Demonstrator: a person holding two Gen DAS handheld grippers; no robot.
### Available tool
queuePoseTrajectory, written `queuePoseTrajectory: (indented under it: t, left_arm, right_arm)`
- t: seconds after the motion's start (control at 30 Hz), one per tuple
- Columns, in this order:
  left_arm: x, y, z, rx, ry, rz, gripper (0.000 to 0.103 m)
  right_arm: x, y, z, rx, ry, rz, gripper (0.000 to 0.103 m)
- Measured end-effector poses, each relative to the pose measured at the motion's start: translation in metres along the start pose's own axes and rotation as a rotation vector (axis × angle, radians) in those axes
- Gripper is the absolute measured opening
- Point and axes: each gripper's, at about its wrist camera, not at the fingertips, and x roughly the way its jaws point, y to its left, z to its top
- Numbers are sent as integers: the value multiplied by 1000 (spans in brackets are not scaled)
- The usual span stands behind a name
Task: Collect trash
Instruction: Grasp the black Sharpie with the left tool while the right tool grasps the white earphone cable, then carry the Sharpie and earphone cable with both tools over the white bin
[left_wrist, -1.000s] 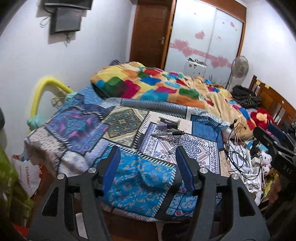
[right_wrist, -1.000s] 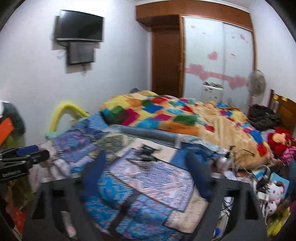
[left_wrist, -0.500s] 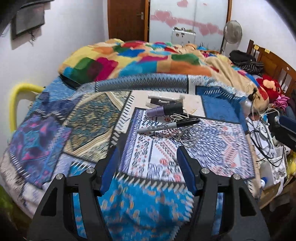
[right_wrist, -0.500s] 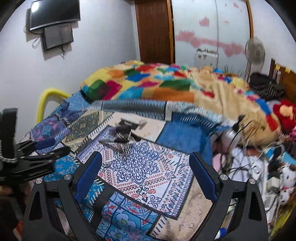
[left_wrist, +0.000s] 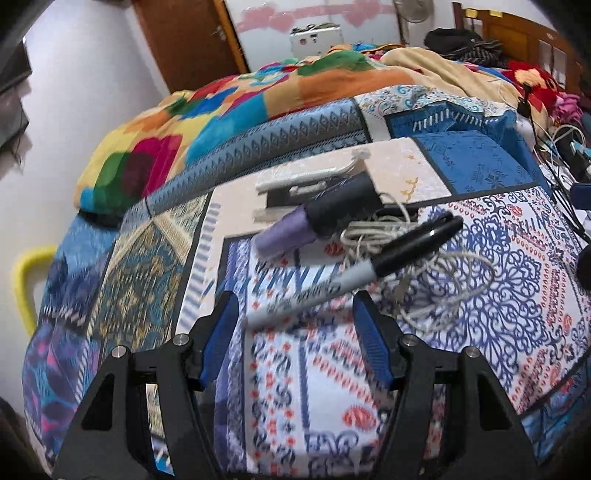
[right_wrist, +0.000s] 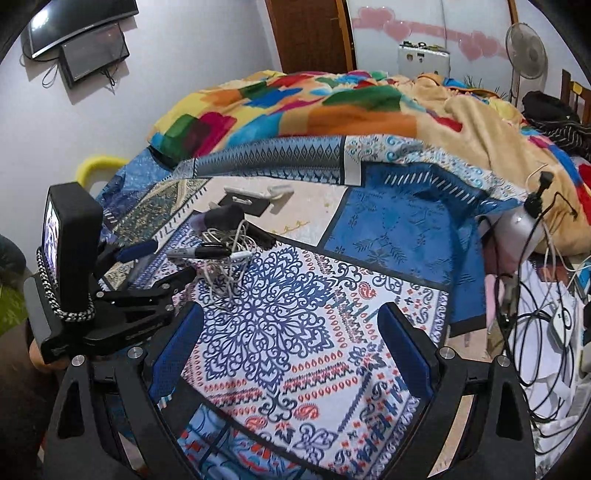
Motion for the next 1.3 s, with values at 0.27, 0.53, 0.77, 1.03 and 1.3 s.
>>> queuePoseTrajectory:
  t: [0.27,0.53,0.77,1.03,1.3]
  left_arm:
    - [-8,7,10,-62,-77,-68,12]
    - [-38,51,7,-279,-69,-168,10]
    - [-41,75,-21,-407,27,-201,10]
    - [-32,62,-55,-389,89,-166,10]
    - [-25,50,-50,-346,101,-151,15]
  right_arm:
    - [19,3,4,4,28,54,94]
    - [44,21,16,-3,52,121,94]
    - [82,43,29,-50,98,101,67]
    - [93,53,29,-79,81,114,26]
    - [79,52,18,-73,70,135,9]
